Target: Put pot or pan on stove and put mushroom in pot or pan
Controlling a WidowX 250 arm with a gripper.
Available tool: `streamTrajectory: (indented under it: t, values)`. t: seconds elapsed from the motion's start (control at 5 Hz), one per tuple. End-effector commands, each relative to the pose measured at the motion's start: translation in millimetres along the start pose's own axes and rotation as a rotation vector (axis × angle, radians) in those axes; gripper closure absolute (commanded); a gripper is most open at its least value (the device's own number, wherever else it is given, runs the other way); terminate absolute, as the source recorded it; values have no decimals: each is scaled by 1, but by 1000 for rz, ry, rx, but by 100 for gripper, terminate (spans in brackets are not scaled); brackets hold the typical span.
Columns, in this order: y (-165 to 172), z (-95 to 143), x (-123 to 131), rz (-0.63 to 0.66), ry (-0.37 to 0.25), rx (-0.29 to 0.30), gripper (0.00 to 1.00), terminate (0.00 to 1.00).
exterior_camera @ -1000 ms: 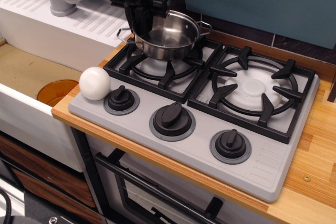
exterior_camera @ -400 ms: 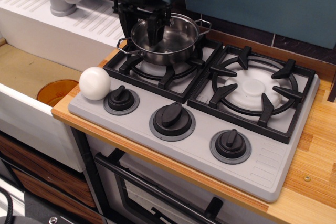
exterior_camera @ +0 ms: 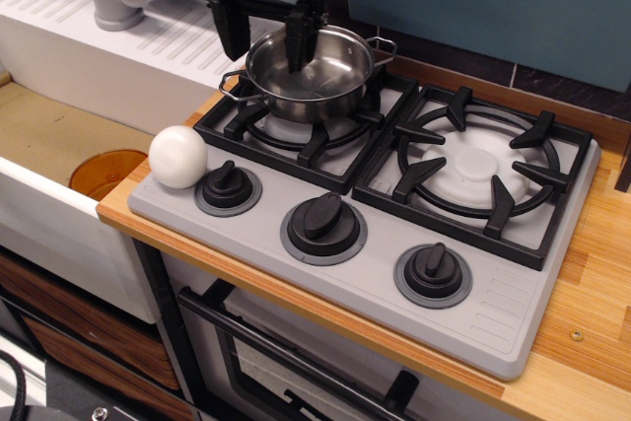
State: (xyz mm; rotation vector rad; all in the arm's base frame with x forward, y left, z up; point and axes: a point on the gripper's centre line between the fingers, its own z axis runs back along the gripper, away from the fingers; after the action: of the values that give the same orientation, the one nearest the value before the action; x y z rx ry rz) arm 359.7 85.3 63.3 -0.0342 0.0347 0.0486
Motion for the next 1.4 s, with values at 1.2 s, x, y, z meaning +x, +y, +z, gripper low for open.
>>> streamTrajectory:
  t: [1.2]
  values:
    - [4, 90, -30, -15, -120, 152, 0, 0]
